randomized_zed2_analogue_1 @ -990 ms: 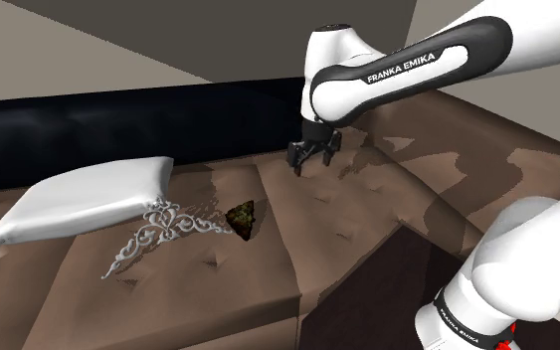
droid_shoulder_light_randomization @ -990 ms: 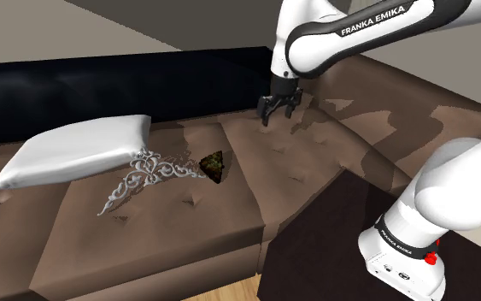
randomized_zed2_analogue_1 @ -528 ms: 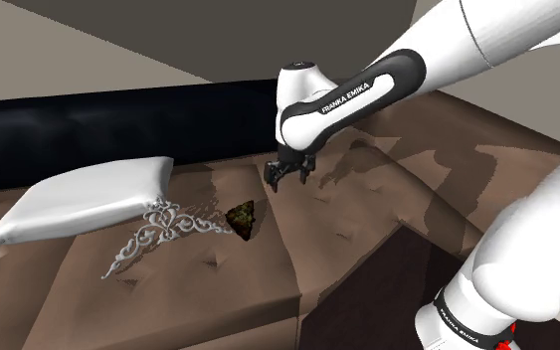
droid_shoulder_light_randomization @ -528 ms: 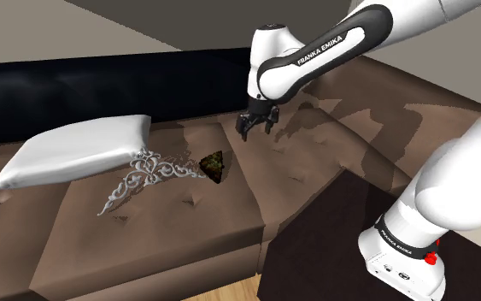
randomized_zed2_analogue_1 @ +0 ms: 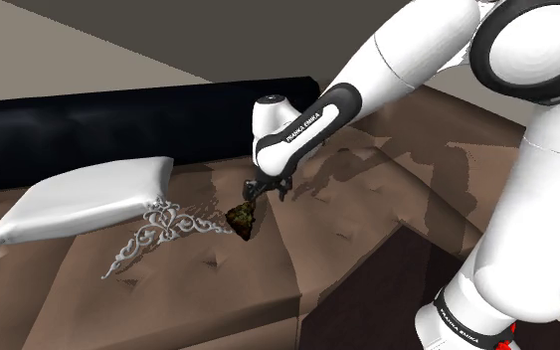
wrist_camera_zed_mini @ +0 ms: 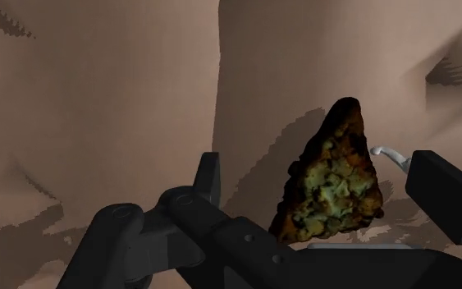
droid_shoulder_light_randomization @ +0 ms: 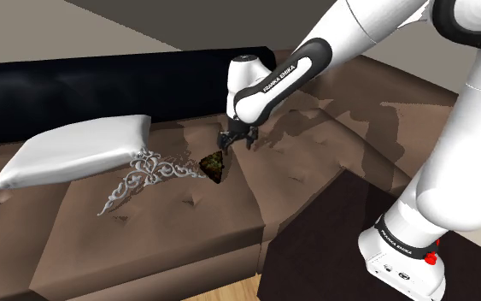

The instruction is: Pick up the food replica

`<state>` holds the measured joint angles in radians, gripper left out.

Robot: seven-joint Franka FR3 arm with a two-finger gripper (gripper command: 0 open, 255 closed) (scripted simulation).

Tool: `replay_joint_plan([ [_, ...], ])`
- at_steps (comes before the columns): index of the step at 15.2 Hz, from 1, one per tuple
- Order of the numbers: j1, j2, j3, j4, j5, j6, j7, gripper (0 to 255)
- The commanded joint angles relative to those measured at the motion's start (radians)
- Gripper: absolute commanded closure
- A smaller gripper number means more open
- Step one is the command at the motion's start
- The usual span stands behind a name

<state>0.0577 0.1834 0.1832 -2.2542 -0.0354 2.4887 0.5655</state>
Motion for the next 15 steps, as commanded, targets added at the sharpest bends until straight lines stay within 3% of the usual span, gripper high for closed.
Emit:
replay_joint_plan([
  [1, 0.011, 0.086, -0.002, 0.058, -0.012, 0.026, 0.031, 0],
  [9, 0.070, 0.400, -0.021, 0.313, -0.033, 0.079, 0.121, 0],
  [15, 0.078, 0.459, -0.030, 0.328, -0.041, 0.122, 0.125, 0],
])
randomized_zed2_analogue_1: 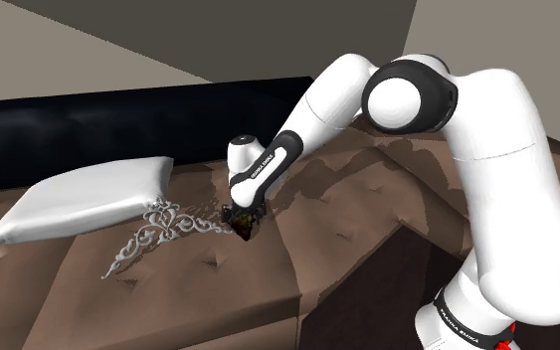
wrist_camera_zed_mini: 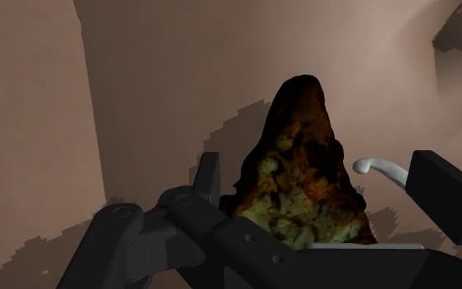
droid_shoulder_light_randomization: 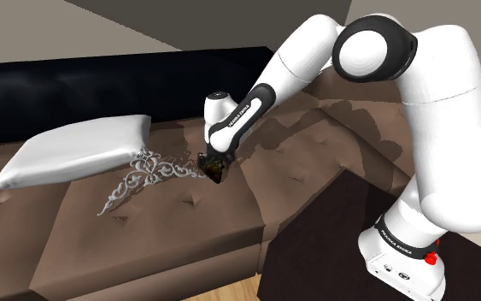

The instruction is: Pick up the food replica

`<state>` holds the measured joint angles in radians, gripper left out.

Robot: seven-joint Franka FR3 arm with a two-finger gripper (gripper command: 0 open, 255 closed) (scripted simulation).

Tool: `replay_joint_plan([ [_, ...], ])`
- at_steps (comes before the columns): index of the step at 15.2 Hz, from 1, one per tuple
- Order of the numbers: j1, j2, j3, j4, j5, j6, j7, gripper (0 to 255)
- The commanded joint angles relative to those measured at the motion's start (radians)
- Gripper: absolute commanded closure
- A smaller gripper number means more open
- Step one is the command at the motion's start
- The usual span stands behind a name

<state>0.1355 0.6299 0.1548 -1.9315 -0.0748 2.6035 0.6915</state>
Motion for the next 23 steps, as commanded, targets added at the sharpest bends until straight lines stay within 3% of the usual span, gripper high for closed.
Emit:
replay_joint_plan([
  [1, 0.002, 0.024, -0.004, 0.008, -0.003, 0.016, 0.000, 0],
  [4, 0.004, 0.042, -0.007, 0.013, -0.006, 0.029, 0.001, 0],
  [5, 0.004, 0.044, -0.007, 0.015, -0.006, 0.029, 0.001, 255],
  [14, 0.004, 0.042, -0.007, 0.013, -0.006, 0.029, 0.001, 255],
  [23, -0.009, -0.059, 0.009, -0.010, 0.010, -0.049, -0.005, 255],
])
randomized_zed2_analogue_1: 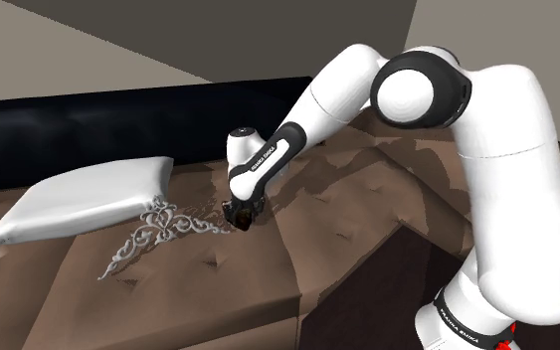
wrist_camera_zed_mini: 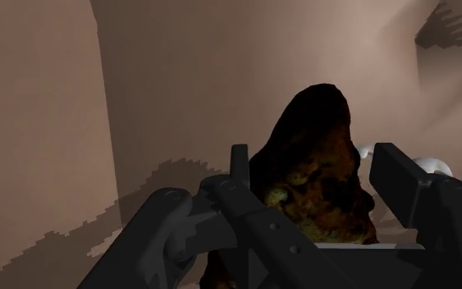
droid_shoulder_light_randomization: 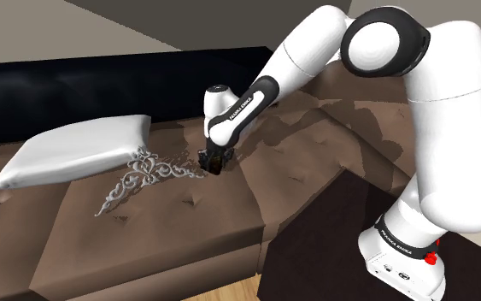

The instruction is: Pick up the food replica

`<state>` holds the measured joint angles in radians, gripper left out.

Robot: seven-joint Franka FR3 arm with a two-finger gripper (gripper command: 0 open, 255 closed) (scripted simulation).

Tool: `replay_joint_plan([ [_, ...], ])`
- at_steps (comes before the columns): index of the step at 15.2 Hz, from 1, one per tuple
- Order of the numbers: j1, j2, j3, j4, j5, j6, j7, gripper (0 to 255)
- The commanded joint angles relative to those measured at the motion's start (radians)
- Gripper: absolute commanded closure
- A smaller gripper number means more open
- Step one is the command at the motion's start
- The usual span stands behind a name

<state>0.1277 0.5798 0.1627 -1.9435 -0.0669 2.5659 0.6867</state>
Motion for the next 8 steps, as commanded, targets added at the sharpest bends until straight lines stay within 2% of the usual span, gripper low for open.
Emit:
replay_joint_plan([
  [1, -0.002, -0.019, 0.003, 0.001, 0.004, -0.021, -0.001, 255],
  [8, -0.009, -0.073, 0.012, -0.003, 0.013, -0.070, -0.006, 255],
])
